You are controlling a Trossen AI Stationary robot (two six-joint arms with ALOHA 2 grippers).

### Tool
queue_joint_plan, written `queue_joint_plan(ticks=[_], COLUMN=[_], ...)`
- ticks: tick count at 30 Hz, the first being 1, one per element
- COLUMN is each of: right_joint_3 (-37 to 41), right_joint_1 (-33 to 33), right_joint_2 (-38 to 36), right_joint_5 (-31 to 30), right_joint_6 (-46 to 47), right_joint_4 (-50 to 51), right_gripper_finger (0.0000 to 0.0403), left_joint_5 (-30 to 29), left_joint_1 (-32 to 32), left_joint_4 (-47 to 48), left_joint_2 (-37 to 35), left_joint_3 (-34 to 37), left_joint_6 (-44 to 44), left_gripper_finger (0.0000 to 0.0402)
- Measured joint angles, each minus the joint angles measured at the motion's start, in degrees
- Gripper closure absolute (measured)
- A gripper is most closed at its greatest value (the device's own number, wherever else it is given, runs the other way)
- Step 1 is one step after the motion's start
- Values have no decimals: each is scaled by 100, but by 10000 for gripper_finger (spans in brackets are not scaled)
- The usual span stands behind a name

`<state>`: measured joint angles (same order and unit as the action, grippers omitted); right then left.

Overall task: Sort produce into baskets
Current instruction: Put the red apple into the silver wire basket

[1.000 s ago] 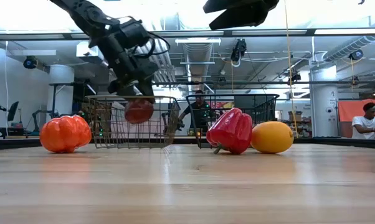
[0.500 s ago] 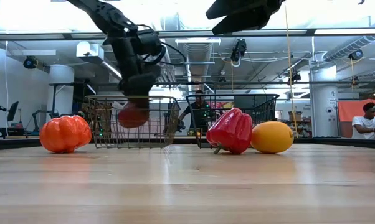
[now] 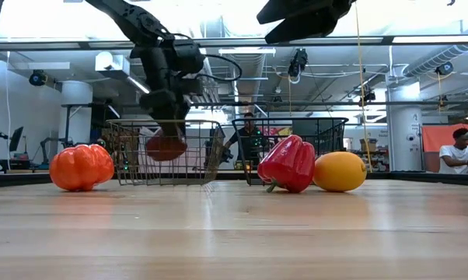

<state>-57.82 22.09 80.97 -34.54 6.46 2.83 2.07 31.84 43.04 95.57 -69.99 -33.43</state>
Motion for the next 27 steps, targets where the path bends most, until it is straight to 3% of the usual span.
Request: queue_joint_plan(ticks=[27], right_joint_3=[0], right_joint_1=[0], right_joint_2=[2], right_joint_5=[0], right_joint_6=[-46], right_joint_4=[9], right_gripper_finger=[3], left_joint_5=[-150], left_joint_1=[-29], left_joint_4=[-255], left_joint_2=[-2], left_joint_3=[457], left_joint_6=[294], left_gripper_finger=[103])
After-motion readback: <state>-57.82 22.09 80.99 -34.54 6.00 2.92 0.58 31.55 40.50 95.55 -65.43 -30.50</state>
